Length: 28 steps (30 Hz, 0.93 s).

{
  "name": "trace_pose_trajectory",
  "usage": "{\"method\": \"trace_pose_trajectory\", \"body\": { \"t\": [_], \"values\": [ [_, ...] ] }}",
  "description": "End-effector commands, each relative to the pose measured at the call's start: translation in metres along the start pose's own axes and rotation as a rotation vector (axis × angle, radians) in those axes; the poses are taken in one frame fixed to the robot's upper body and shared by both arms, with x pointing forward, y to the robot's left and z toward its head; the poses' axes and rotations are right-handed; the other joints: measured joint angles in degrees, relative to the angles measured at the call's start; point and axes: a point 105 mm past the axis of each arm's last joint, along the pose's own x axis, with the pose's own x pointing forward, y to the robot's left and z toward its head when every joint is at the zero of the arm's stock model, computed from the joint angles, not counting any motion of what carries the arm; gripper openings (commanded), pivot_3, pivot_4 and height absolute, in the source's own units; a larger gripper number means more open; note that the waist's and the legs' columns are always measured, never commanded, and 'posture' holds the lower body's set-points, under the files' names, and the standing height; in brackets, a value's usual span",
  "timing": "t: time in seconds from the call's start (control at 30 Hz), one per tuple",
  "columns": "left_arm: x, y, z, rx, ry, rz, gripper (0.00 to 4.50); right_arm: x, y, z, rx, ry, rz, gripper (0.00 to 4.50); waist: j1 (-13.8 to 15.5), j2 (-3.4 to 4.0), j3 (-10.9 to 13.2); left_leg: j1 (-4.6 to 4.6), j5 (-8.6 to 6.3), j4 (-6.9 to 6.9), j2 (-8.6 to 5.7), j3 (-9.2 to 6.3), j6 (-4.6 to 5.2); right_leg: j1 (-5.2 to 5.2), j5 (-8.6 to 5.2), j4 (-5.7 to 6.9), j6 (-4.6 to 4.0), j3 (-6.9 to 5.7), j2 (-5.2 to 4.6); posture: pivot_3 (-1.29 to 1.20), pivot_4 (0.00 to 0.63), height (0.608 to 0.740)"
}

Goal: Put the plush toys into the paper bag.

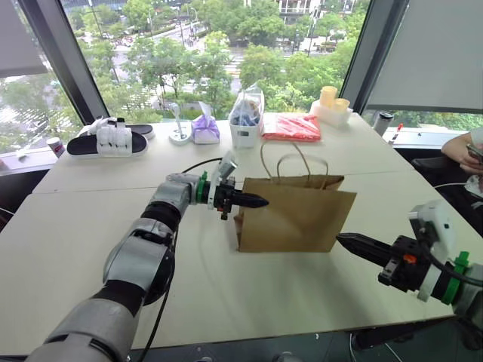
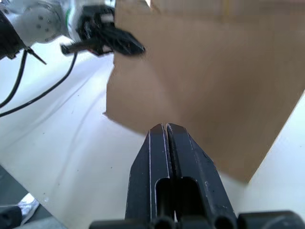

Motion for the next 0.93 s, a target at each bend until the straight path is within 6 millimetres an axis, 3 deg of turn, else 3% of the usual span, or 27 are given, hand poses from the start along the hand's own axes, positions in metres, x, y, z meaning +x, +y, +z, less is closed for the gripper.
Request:
{"method": "trace_pose_trajectory", "body": {
  "t": [0.03, 0.17, 0.3, 0.47, 0.63, 0.77, 0.93],
  "values": [
    [0.001, 0.004, 0.014, 0.069, -0.007, 0.033, 0.58, -0.004, 0.007, 0.010, -0.035, -0.043, -0.013, 0.00, 0.04, -0.02, 0.01, 0.00, 0.00, 0.00, 0.00, -0.01, 0.00, 0.00, 0.00, 0.00, 0.00, 0.00, 0.00, 0.00, 0.150, 0.740],
    [-0.005, 0.003, 0.009, 0.074, 0.017, 0.030, 2.32, -0.003, 0.007, 0.011, -0.037, -0.032, -0.009, 0.00, -0.04, -0.03, 0.02, -0.01, 0.00, 0.01, -0.01, -0.02, 0.00, 0.00, -0.01, 0.01, 0.02, 0.00, 0.01, 0.00, 0.150, 0.740],
    [-0.027, 0.007, 0.010, 0.136, 0.012, 0.096, 4.34, 0.003, 0.001, 0.011, -0.064, -0.003, 0.012, 0.00, -0.33, -0.03, 0.02, 0.02, 0.00, 0.00, 0.01, -0.02, 0.00, 0.00, -0.01, 0.04, 0.02, 0.00, 0.03, 0.00, 0.150, 0.740],
    [-0.064, 0.008, 0.023, 0.158, -0.052, 0.233, 4.43, 0.015, -0.005, 0.012, -0.114, 0.024, 0.069, 0.00, -0.39, -0.02, 0.01, 0.08, 0.00, 0.00, 0.02, 0.00, 0.00, -0.01, -0.01, 0.11, 0.02, 0.02, 0.03, 0.00, 0.150, 0.740],
    [-0.091, -0.013, 0.017, 0.152, -0.082, 0.342, 4.43, 0.026, -0.014, 0.007, -0.171, 0.064, 0.112, 0.00, -0.24, -0.03, 0.01, 0.06, 0.00, 0.01, 0.03, -0.05, 0.00, 0.00, -0.02, 0.13, 0.03, 0.04, 0.02, 0.00, 0.150, 0.740],
    [-0.095, -0.037, 0.010, 0.127, -0.113, 0.408, 4.43, 0.037, -0.016, 0.001, -0.200, 0.083, 0.155, 0.00, -0.06, -0.03, 0.01, 0.02, 0.01, 0.02, 0.03, -0.10, -0.02, -0.04, -0.02, 0.16, 0.04, 0.06, 0.00, 0.00, 0.150, 0.740],
    [-0.085, -0.060, -0.005, 0.092, -0.142, 0.481, 4.43, 0.046, -0.018, -0.004, -0.204, 0.088, 0.201, 0.00, -0.03, -0.02, 0.01, 0.03, 0.02, 0.05, 0.04, -0.08, -0.03, -0.03, -0.02, 0.13, 0.04, 0.07, 0.00, 0.00, 0.150, 0.740]
  ]
}}
